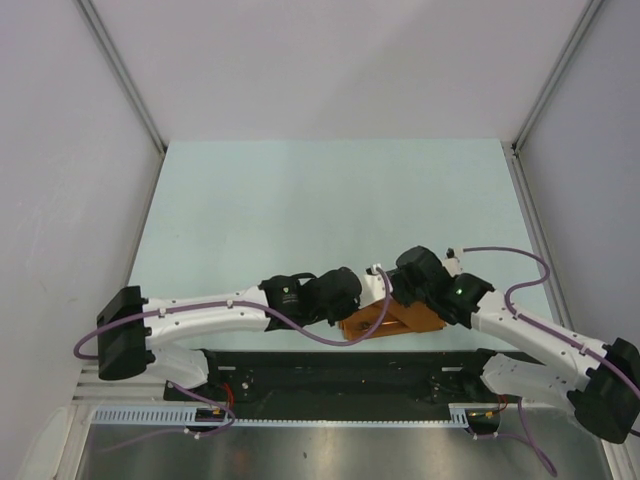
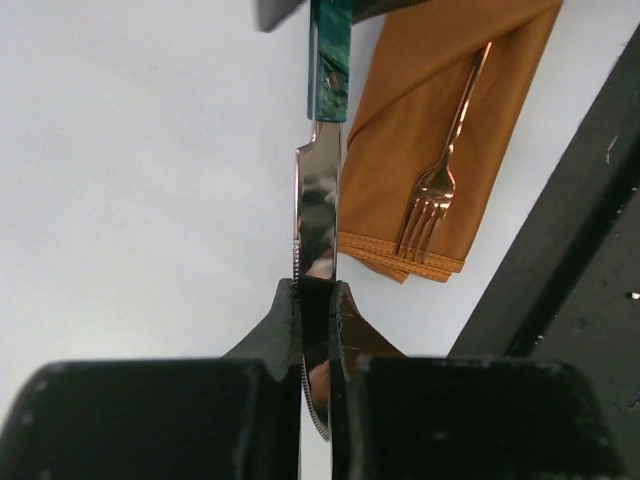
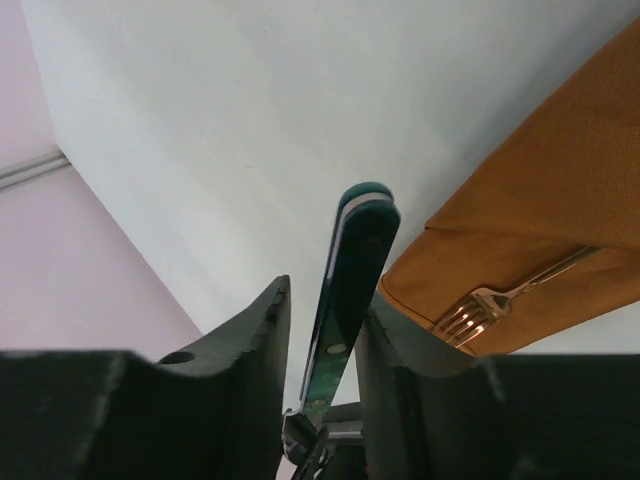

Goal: Fold the napkin into a case and place the utensils inside
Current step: Pass from the right arm to the left, then pass from the left arm to the right

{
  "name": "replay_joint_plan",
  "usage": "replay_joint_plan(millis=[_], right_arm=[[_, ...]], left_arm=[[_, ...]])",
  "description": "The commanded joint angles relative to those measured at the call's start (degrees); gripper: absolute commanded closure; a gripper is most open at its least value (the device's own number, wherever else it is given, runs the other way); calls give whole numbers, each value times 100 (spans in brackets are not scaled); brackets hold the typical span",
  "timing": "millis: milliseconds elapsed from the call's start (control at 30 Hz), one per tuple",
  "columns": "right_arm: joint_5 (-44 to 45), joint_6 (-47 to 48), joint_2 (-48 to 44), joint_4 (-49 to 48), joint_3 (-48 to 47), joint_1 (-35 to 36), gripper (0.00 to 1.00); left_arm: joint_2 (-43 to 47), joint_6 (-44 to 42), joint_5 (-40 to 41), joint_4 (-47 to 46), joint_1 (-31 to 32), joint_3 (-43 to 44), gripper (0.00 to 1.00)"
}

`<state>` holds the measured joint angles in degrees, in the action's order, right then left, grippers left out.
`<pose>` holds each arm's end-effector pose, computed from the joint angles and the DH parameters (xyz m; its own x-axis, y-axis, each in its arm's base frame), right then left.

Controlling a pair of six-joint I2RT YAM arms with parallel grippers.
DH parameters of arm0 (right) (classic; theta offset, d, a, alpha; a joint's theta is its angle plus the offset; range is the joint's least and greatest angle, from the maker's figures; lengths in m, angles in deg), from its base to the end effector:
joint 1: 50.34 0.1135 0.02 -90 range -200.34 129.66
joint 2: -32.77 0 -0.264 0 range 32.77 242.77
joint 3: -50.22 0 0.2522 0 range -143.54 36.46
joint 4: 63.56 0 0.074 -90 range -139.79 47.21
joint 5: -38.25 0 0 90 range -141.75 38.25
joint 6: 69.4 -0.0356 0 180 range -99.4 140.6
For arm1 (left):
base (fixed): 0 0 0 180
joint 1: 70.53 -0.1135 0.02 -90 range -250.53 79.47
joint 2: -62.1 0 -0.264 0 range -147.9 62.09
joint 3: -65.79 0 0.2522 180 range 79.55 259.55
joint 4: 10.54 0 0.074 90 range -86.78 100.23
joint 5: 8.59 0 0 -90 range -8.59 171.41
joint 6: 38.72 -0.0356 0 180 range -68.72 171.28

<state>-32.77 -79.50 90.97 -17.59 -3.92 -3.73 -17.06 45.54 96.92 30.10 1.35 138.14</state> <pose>0.1469 0.1386 0.2375 -0.4429 0.8867 -0.1327 0.6137 0.4077 0.6761 0.1005 -0.2765 0.2631 -0.1420 0.7438 -0.6531 0.8782 0.3992 0.2636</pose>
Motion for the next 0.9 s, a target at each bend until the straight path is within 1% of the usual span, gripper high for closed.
replay_joint_plan(millis=[0, 33, 67, 100, 133, 167, 200, 233, 267, 300, 333, 367, 400, 433, 500, 533, 600, 633, 667, 800, 833, 867], right_arm=[[228, 1086, -405, -154, 83, -151, 55], [281, 1262, -527, -110, 83, -196, 49], [360, 1804, -746, -144, 126, -214, 40], [343, 2061, -870, -144, 188, -336, 34], [282, 2395, -976, -127, 215, -415, 26], [203, 2737, -1142, -14, 241, -503, 0], [159, 2906, -1231, 179, 311, -634, 0], [97, 3056, -1310, 233, 364, -949, 0], [-121, 3466, -1389, 260, 416, -1187, 0], [-227, 3601, -1416, 373, 460, -1398, 0], [-289, 3680, -1364, 522, 504, -1931, 0], [-647, 3881, -1311, 593, 514, -2267, 0], [-946, 4379, -1215, 594, 514, -2592, 0], [-1436, 4567, -1162, 568, 531, -3231, 0], [-1748, 4858, -1074, 602, 645, -3858, 1], [-1766, 4850, -1056, 655, 715, -4348, 15], [-1836, 4972, -960, 629, 864, -4843, 30], [-1863, 5008, -889, 629, 944, -5141, 41], [-2020, 5087, -837, 542, 970, -5223, 43], [-2099, 5394, -556, 252, 1085, -5232, 45], [-2161, 5430, -520, 216, 1041, -5224, 47], [-2188, 5448, -511, 233, 1006, -5171, 48]], left_arm=[[251, -139, -48, -94, 46, -233, 100], [312, -129, -57, -103, 28, -277, 100], [339, -112, -91, -112, 19, -373, 100], [365, -60, -153, -112, -7, -409, 100], [409, -33, -162, -130, -16, -488, 100], [427, -7, -179, -147, -33, -532, 100], [445, 28, -258, -165, -59, -576, 100], [445, 55, -354, -226, -77, -620, 100], [445, 64, -495, -270, -95, -690, 100], [445, 125, -687, -296, -156, -726, 100], [427, 152, -1107, -340, -191, -752, 100], [384, 169, -1259, -341, -226, -813, 100], [366, 230, -1400, -358, -305, -840, 100], [366, 240, -1480, -358, -349, -884, 100], [436, 266, -1672, -349, -499, -919, 100], [462, 292, -1891, -341, -551, -954, 100], [638, 301, -2103, -297, -701, -998, 100], [690, 301, -2191, -279, -736, -1042, 100], [743, 319, -2201, -270, -823, -1077, 100], [1016, 477, -2104, -516, -1000, -1271, 100], [990, 538, -2322, -551, -1087, -1262, 100], [946, 539, -2376, -630, -1097, -1253, 100]])
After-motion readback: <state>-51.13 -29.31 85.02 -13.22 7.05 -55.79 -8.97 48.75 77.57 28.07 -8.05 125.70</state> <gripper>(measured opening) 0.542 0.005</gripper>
